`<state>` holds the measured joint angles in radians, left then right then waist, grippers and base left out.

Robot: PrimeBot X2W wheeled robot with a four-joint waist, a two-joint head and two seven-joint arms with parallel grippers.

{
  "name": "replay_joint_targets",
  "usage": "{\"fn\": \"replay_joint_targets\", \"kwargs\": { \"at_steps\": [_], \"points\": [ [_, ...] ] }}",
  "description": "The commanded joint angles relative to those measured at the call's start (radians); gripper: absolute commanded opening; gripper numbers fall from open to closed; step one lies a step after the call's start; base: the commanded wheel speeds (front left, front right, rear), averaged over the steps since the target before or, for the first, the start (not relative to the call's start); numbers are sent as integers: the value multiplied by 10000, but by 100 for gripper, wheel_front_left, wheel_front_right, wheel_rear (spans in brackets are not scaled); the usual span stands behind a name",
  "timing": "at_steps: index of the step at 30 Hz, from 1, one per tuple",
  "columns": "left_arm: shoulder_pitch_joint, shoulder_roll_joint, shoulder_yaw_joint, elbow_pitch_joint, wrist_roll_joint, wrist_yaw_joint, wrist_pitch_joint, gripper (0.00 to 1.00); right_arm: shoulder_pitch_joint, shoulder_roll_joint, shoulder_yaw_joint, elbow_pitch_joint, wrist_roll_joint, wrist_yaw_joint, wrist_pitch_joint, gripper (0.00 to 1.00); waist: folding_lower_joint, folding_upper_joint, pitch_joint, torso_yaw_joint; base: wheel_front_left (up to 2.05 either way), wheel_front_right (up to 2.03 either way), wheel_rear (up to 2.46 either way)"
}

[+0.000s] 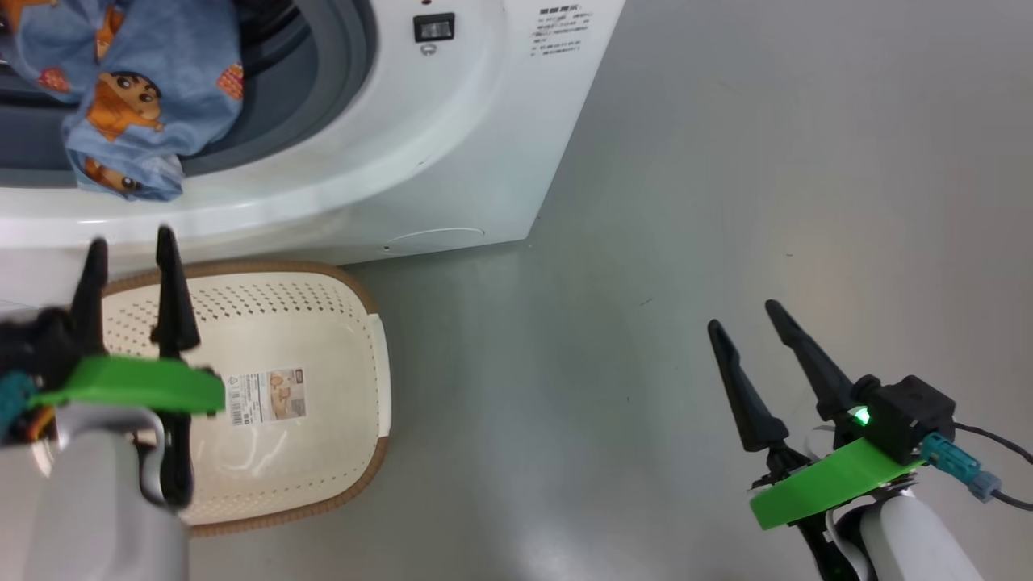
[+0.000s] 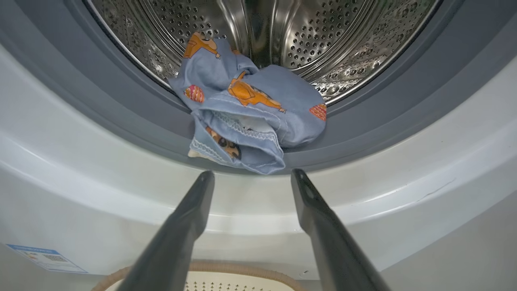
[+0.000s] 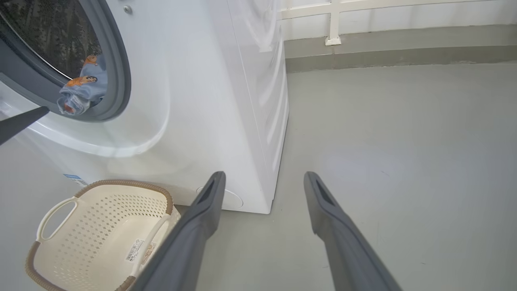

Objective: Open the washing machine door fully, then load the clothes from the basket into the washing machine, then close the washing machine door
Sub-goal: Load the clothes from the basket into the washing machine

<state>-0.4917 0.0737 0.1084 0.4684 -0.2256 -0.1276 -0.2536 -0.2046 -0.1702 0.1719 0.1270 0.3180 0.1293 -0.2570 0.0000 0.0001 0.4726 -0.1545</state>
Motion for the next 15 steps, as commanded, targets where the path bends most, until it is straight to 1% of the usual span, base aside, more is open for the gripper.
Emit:
{"fn": "replay_joint_targets", "kwargs": {
  "at_steps": [1,9,15],
  "points": [
    [-470,422,191,111,7,-30,-82,100,48,-36,258,-167,11,14,-48,100,0,-1,14,-45,0,0,0],
    [-1693,602,-9,1409,-6,-30,-82,100,13,18,434,-87,75,14,-48,100,0,-1,-11,-252,0,0,0],
    [-2248,774,-199,2382,-171,-30,-82,100,25,69,519,-54,103,14,-48,100,0,-1,-31,-401,0,0,0]
  ]
}}
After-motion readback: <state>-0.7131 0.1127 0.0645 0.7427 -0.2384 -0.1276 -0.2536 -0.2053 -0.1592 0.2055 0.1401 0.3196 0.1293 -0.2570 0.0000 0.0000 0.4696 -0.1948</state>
